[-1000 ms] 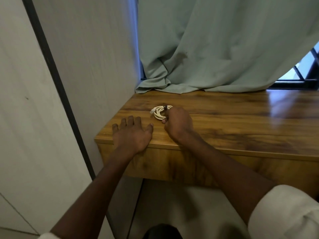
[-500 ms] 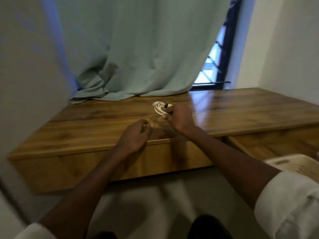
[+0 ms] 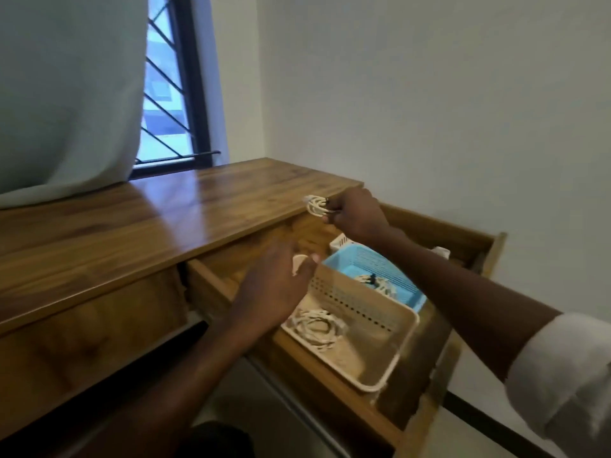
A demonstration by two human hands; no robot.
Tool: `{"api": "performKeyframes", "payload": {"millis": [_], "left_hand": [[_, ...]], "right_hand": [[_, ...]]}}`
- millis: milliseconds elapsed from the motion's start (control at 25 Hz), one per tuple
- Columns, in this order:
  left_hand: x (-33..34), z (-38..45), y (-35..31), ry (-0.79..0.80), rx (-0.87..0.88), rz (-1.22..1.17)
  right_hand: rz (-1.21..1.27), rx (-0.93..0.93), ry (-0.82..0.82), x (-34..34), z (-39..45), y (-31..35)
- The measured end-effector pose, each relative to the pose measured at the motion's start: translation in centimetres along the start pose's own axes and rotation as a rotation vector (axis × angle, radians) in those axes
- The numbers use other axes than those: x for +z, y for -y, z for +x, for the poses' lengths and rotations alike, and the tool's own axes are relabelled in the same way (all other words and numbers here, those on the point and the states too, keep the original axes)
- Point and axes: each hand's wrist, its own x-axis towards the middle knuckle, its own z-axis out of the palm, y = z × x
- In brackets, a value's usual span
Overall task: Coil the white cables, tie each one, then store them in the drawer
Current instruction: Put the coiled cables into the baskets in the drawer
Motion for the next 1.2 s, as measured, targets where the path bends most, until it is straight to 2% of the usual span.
{"api": "performKeyframes", "payload": {"millis": [120, 240, 560, 760, 1000, 1120, 1200], "left_hand": [[3.3, -0.9, -3.7, 0.057, 0.051, 0.03], [5.1, -1.1, -5.0, 0.093, 0.064, 0.097], [6.7, -0.6, -3.2, 0.095, -0.021, 0.17], [7.0, -0.2, -3.5, 0.107, 0.009, 0.216], [6.8, -0.4, -3.5, 0.111, 0.03, 0.255], [6.7, -0.5, -3.2, 0.096, 0.049, 0.271], [6.9, -0.6, -3.2, 0.118, 0.05, 0.357]], "right_hand": [[-0.1, 0.151, 0.044, -0.6, -1.3, -8.5], [-0.131, 0.253, 0.107, -0.2, -1.7, -13.7], [-0.192, 0.345, 0.349, 2.2, -1.2, -19.5], [-0.165, 0.446, 0.464, 1.1, -2.2, -20.9], [-0.213, 0.411, 0.41, 0.3, -3.6, -20.6], [-0.333, 0.247, 0.24, -0.1, -4.0, -18.4], [-0.168, 0.084, 0.219, -0.3, -4.0, -16.4]]}}
